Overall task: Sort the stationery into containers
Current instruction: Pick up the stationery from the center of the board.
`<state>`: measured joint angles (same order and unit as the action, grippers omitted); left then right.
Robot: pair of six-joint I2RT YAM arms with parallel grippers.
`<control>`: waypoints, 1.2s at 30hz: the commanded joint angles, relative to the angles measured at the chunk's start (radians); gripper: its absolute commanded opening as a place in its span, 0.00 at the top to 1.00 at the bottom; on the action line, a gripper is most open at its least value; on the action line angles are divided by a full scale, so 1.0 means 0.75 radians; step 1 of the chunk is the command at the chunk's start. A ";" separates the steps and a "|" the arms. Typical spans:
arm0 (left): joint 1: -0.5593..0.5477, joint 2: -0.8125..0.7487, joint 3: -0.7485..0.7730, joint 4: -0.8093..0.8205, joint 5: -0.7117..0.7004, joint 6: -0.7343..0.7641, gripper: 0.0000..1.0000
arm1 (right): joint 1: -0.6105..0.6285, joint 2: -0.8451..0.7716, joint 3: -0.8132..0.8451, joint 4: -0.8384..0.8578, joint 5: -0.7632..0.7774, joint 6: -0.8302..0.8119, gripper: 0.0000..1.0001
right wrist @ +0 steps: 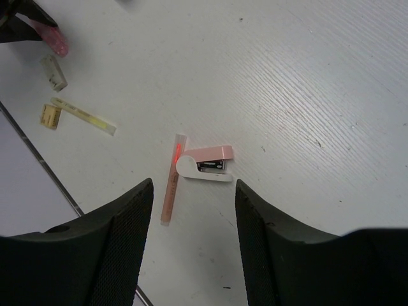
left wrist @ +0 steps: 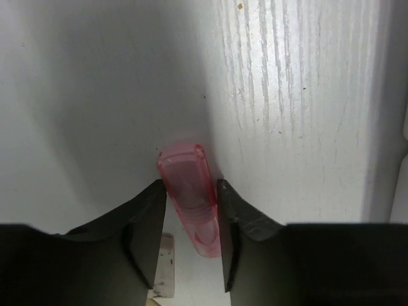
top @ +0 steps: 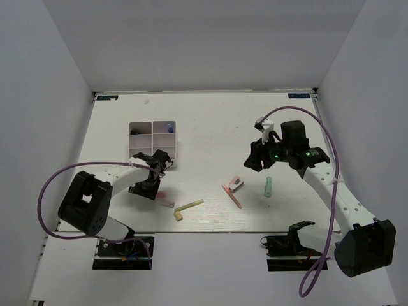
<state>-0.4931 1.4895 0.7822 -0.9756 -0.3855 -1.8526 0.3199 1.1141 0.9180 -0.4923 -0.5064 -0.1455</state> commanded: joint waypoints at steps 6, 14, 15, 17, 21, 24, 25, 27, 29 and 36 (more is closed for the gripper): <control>0.009 0.004 -0.116 0.059 -0.050 -0.017 0.74 | -0.028 -0.017 -0.007 0.035 -0.047 0.016 0.43; 0.007 -0.196 0.110 0.086 -0.104 0.661 1.00 | -0.048 -0.009 -0.011 0.043 -0.071 0.022 0.43; 0.011 -0.194 0.200 0.056 -0.110 0.879 1.00 | -0.046 -0.007 -0.011 0.045 -0.075 0.024 0.43; 0.025 -0.186 0.355 -0.002 -0.130 1.058 1.00 | -0.050 -0.007 -0.013 0.043 -0.073 0.022 0.43; 0.029 -0.194 0.448 0.083 -0.057 1.746 1.00 | -0.056 0.001 -0.019 0.047 -0.084 0.020 0.43; 0.078 -0.296 0.420 0.234 0.072 1.971 1.00 | -0.054 0.024 -0.017 0.035 -0.096 -0.004 0.43; 0.093 -0.335 0.369 0.278 0.175 2.113 1.00 | -0.050 0.026 -0.013 0.033 -0.100 -0.014 0.43; 0.170 -0.399 0.319 0.447 0.260 2.173 1.00 | -0.054 0.048 -0.017 0.035 -0.098 -0.015 0.43; 0.203 -0.464 0.219 0.564 0.366 2.274 1.00 | -0.052 0.042 -0.017 0.033 -0.098 -0.023 0.43; 0.310 -0.595 -0.030 1.092 0.430 2.450 1.00 | -0.054 0.085 -0.023 0.039 -0.106 -0.037 0.44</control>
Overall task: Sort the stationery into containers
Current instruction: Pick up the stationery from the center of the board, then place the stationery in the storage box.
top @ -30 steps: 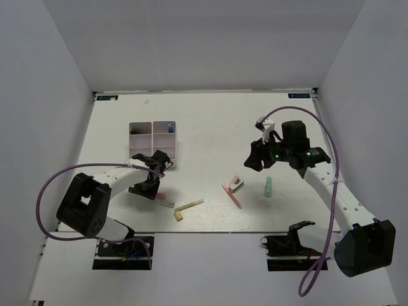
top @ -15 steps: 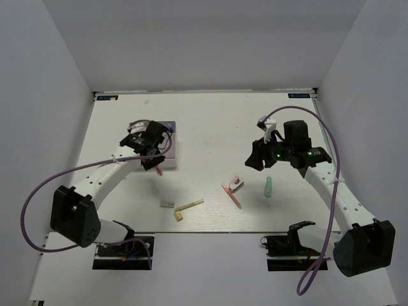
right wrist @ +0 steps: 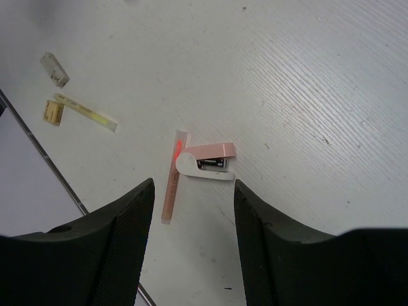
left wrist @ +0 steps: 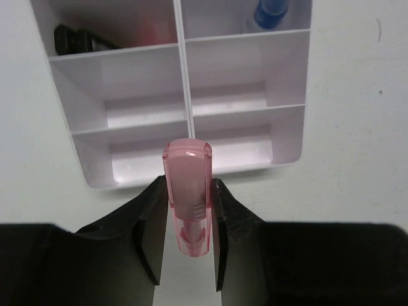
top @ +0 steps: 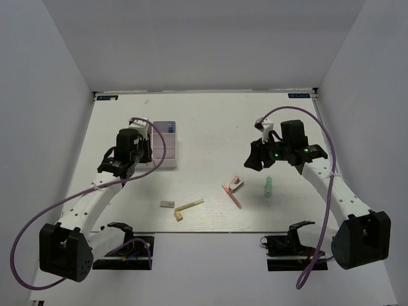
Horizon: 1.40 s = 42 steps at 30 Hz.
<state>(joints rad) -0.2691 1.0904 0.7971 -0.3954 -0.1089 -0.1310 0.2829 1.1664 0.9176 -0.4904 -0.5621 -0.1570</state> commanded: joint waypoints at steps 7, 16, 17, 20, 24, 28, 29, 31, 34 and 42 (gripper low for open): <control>0.044 0.000 -0.093 0.741 -0.033 0.232 1.00 | -0.013 0.034 -0.027 0.032 -0.030 -0.030 0.44; 0.064 0.143 -0.128 0.983 -0.135 0.338 1.00 | -0.040 0.034 -0.027 0.030 -0.044 -0.032 0.44; 0.064 0.156 -0.144 1.056 -0.173 0.346 1.00 | -0.042 0.038 -0.029 0.032 -0.046 -0.030 0.44; 0.060 0.192 -0.224 1.240 -0.213 0.385 1.00 | -0.044 0.038 -0.029 0.032 -0.054 -0.032 0.44; 0.060 0.248 -0.271 1.417 -0.213 0.428 1.00 | -0.056 0.046 -0.033 0.034 -0.058 -0.034 0.44; 0.060 0.287 -0.300 1.501 -0.194 0.422 1.00 | -0.060 0.054 -0.031 0.032 -0.069 -0.034 0.44; 0.062 0.295 -0.308 1.519 -0.190 0.414 1.00 | -0.060 0.057 -0.031 0.036 -0.067 -0.034 0.44; 0.064 0.309 -0.326 1.552 -0.184 0.400 1.00 | -0.064 0.057 -0.033 0.036 -0.071 -0.034 0.44; 0.064 0.340 -0.361 1.585 -0.182 0.377 1.00 | -0.072 0.063 -0.031 0.032 -0.075 -0.034 0.44; 0.066 0.372 -0.437 1.628 -0.168 0.340 1.00 | -0.081 0.075 -0.031 0.030 -0.081 -0.036 0.44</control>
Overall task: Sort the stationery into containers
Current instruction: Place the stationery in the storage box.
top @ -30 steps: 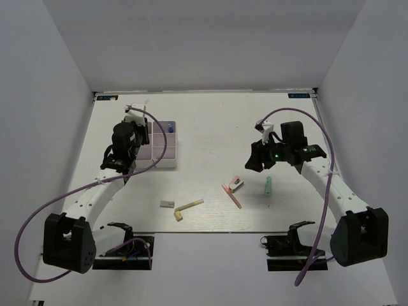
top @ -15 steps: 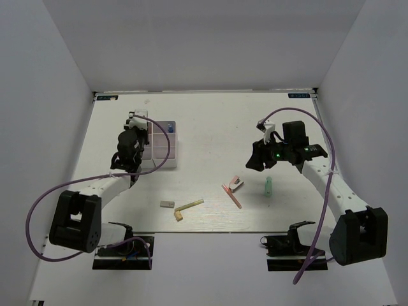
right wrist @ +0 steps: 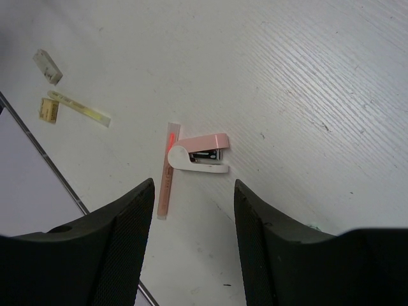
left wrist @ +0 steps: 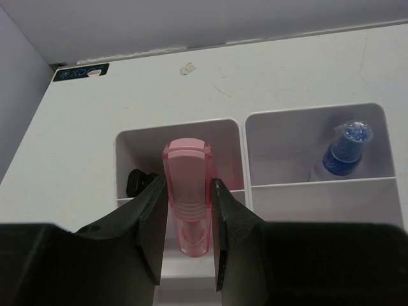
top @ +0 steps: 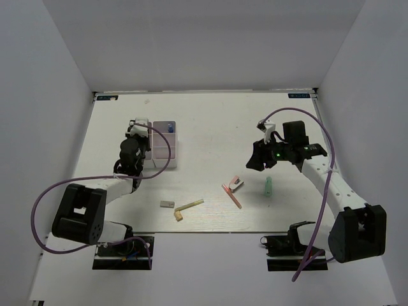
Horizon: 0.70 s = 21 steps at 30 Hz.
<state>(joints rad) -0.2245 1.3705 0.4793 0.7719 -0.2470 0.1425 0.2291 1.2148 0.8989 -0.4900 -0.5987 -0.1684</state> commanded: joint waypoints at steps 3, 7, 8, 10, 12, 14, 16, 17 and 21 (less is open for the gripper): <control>0.007 0.024 -0.019 0.100 -0.004 -0.016 1.00 | -0.007 0.012 -0.004 0.025 -0.038 -0.023 0.44; 0.009 0.056 -0.001 0.118 -0.027 -0.020 1.00 | -0.019 0.010 -0.004 0.029 -0.044 -0.019 0.44; 0.007 0.058 -0.001 0.116 -0.025 -0.024 1.00 | -0.017 0.012 -0.004 0.030 -0.042 -0.021 0.44; 0.009 0.071 0.003 0.116 -0.029 -0.024 0.94 | -0.021 0.010 -0.006 0.027 -0.048 -0.019 0.44; 0.007 0.067 -0.001 0.112 -0.039 -0.026 0.91 | -0.021 0.010 -0.006 0.025 -0.055 -0.019 0.44; 0.007 0.065 -0.007 0.108 -0.061 -0.032 0.81 | -0.021 0.012 -0.004 0.025 -0.057 -0.021 0.42; 0.009 0.057 -0.017 0.106 -0.067 -0.035 0.68 | -0.025 0.010 0.000 0.023 -0.063 -0.021 0.38; 0.011 0.054 -0.025 0.108 -0.076 -0.033 0.60 | -0.025 0.010 -0.002 0.023 -0.063 -0.023 0.36; 0.013 0.005 -0.028 0.084 -0.088 -0.041 0.29 | -0.031 0.010 0.000 0.021 -0.067 -0.023 0.33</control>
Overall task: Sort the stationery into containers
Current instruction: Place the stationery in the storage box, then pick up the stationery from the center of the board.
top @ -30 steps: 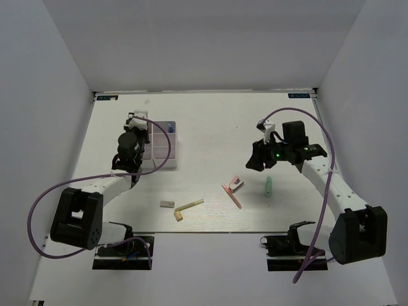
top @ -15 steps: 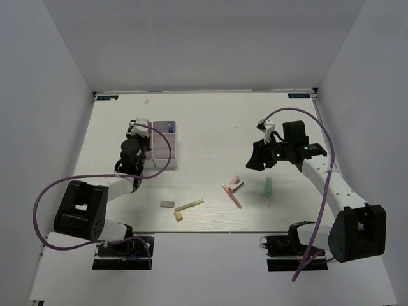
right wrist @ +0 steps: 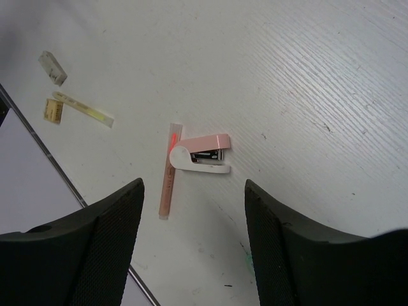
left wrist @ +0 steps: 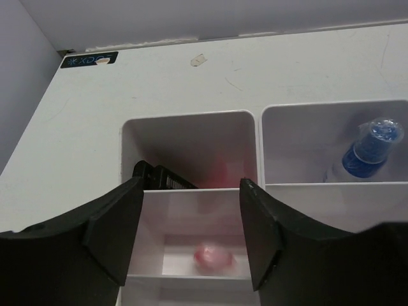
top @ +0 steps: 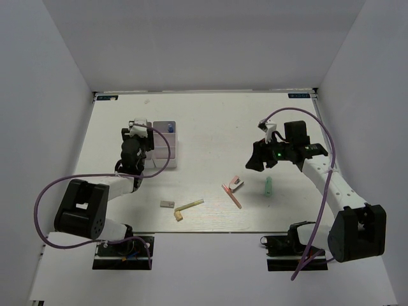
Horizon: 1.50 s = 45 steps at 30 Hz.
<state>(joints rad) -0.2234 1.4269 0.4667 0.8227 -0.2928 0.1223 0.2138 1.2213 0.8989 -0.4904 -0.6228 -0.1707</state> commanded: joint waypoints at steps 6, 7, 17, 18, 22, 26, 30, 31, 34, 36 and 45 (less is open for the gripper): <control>0.018 -0.201 0.083 -0.178 0.004 -0.060 0.31 | -0.019 -0.002 0.006 0.004 -0.025 -0.046 0.37; 0.016 -0.245 0.116 -0.343 0.018 -0.081 0.46 | -0.017 -0.006 0.008 0.001 0.012 -0.055 0.50; -0.048 -0.309 0.788 -1.969 0.595 -0.557 0.51 | -0.034 0.204 0.266 -0.430 0.564 -0.133 0.65; -0.058 -0.332 0.783 -2.013 0.583 -0.570 0.41 | -0.034 0.235 0.262 -0.450 0.573 -0.110 0.61; -0.125 -0.550 0.501 -1.985 0.493 -0.591 0.09 | -0.021 0.221 0.145 -0.467 0.583 -0.034 0.11; -0.091 -0.673 0.310 -1.864 0.454 -0.533 0.00 | -0.005 0.241 0.086 -0.445 0.554 0.039 0.09; -0.064 -0.696 0.325 -1.841 0.497 -0.539 0.00 | 0.007 0.314 0.071 -0.438 0.632 0.125 0.09; -0.056 -0.682 0.327 -1.856 0.501 -0.552 0.00 | 0.009 0.341 0.082 -0.442 0.632 0.140 0.09; -0.052 -0.677 0.345 -1.907 0.503 -0.564 0.00 | 0.005 0.370 0.049 -0.445 0.640 0.219 0.09; -0.052 -0.700 0.341 -1.907 0.509 -0.564 0.01 | 0.009 0.384 0.035 -0.434 0.677 0.315 0.09; -0.052 -0.798 0.316 -1.897 0.487 -0.570 0.01 | 0.007 0.542 0.082 -0.432 0.998 0.553 0.16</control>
<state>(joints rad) -0.2672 0.8528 0.6994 -0.6025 0.0685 -0.2977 0.2173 1.6012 0.9314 -0.8062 0.0269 0.1482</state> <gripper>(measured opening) 0.987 0.846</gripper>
